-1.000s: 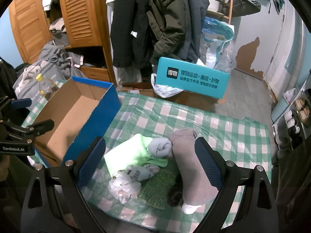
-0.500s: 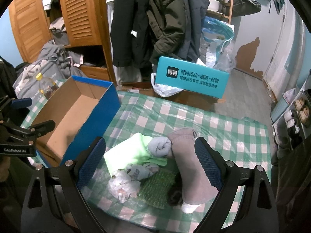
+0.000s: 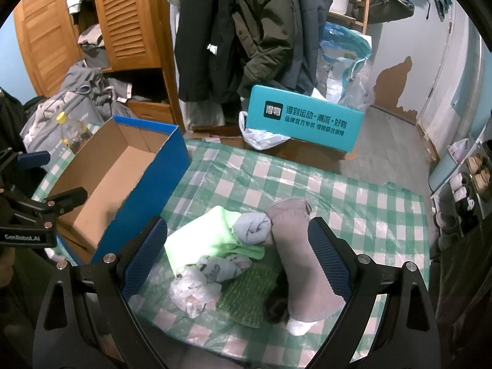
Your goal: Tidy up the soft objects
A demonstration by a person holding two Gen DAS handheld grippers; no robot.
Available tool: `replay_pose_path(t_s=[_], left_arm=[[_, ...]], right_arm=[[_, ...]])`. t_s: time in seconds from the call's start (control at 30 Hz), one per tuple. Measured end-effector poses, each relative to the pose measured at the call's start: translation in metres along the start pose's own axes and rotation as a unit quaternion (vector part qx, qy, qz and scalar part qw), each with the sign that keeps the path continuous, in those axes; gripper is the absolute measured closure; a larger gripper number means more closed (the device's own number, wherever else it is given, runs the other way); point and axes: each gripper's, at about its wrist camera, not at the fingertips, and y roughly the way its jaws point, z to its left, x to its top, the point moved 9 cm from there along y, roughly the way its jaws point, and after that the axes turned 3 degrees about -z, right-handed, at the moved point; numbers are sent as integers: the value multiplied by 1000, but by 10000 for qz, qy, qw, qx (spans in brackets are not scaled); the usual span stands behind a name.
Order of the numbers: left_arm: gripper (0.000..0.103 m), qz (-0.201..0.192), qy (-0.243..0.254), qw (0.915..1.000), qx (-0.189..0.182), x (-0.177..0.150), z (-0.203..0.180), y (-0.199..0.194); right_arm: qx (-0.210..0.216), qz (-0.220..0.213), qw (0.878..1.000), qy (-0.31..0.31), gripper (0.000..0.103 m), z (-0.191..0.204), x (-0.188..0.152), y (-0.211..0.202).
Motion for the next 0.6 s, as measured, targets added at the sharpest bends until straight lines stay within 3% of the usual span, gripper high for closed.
replay_pose_path(t_s=[0.6], left_arm=[[1,10,26,10000,13,1,-1,-1]], right_arm=[[4,63,10000,-17,11,0,0,0]])
